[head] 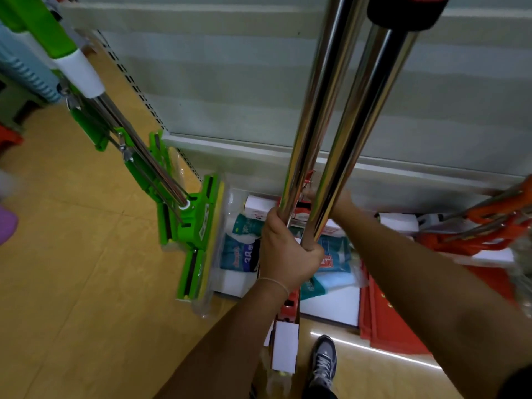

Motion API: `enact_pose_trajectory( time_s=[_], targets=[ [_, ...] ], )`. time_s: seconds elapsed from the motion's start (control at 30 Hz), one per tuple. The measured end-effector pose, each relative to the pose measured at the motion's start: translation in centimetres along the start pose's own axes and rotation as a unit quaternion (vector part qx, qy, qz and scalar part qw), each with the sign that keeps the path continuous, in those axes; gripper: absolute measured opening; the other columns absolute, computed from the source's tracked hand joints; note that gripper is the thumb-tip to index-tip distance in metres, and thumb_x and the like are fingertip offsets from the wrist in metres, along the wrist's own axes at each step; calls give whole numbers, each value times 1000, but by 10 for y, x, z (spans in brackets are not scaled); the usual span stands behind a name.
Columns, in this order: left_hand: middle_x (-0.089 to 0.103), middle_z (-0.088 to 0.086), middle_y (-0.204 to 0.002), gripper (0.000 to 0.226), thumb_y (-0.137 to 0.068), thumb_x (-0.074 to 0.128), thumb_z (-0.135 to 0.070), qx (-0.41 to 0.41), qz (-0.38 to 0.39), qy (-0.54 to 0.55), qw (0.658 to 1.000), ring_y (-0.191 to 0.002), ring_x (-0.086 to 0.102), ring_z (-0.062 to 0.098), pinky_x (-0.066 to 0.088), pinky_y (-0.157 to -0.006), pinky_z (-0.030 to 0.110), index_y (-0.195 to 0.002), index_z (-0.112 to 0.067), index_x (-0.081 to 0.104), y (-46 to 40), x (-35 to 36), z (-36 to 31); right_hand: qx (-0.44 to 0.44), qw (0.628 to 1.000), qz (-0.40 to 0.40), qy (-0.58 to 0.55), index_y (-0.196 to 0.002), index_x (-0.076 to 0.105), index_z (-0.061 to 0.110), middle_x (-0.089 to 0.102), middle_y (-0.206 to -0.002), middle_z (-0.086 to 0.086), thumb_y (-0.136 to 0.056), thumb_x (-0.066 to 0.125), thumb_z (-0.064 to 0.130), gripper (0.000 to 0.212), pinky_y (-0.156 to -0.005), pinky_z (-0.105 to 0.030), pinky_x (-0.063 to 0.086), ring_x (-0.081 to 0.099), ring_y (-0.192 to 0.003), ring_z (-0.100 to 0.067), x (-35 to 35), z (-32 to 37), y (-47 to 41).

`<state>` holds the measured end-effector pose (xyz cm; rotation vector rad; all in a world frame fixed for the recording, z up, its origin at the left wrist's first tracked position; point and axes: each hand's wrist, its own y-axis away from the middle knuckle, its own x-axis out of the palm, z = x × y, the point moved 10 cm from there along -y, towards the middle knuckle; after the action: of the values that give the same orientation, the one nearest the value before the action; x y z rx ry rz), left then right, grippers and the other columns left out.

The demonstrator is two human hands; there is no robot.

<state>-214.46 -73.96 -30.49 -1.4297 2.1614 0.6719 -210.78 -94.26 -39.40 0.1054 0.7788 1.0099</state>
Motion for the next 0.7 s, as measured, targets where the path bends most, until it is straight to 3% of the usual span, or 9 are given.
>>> enact_pose_trajectory(
  time_s=[0.03,0.1,0.13,0.17,0.23,0.37,0.5,0.6,0.7],
  targets=[
    [53,5,-120,86,-59,59,-42,-2,0,3,1000,-108,57,23,55,-89,43,-135,-22,25,0,1,-1,-8,1000,-12,-16,-111,61,6,64,-91,-6,-88,69,30,34,-76,-30,54,64,-88,-22,-3,-3,16],
    [54,4,-119,86,-59,60,-43,-7,6,9,1000,-106,58,23,56,-88,42,-135,-23,26,-1,3,-3,-28,999,10,-16,-108,63,10,63,-90,-1,-90,67,17,19,-60,-12,44,60,-79,-12,0,-16,57],
    [53,4,-121,87,-60,65,-40,-13,13,10,1000,-108,58,22,56,-89,41,-135,-24,25,0,5,-4,-38,998,38,-25,-101,63,16,63,-89,3,-91,65,10,12,-58,-7,41,58,-77,-7,8,-22,84],
    [52,3,-124,90,-60,70,-36,-18,17,11,1000,-111,57,22,56,-91,40,-137,-26,23,1,7,-5,-64,996,61,-26,-92,61,24,62,-87,8,-89,64,5,19,-60,-5,40,57,-76,-2,15,-22,104],
    [51,1,-127,95,-60,73,-33,-21,22,12,999,-114,57,21,54,-94,37,-139,-28,22,3,8,-9,-104,988,109,14,-78,55,36,59,-81,18,-84,63,4,34,-65,-5,40,57,-75,4,36,-26,136],
    [49,2,-131,99,-61,75,-41,-23,59,8,998,-118,55,21,51,-99,34,-141,-27,19,5,14,-16,-125,985,114,35,-72,50,40,59,-70,22,-73,53,10,30,-62,-16,41,57,-71,3,52,-39,151],
    [47,2,-138,105,-63,80,-43,-26,80,-4,996,-125,52,21,49,-103,35,-144,-27,15,9,21,-21,-113,984,112,81,-73,49,29,62,-78,-1,-84,53,15,18,-61,-31,46,59,-75,-18,45,-33,158],
    [45,3,-141,106,-64,78,-41,-22,70,-12,997,-127,50,21,49,-103,35,-147,-23,14,11,21,-24,-101,983,99,116,-66,40,33,52,-72,8,-89,52,11,34,-55,-20,37,53,-71,-13,39,-40,159],
    [40,5,-144,109,-64,75,-40,-20,67,-20,997,-131,45,23,47,-105,35,-150,-22,10,16,22,-27,-89,987,93,93,-69,40,35,49,-69,15,-85,52,12,30,-54,-17,33,50,-66,-6,40,-51,163]
  ],
)
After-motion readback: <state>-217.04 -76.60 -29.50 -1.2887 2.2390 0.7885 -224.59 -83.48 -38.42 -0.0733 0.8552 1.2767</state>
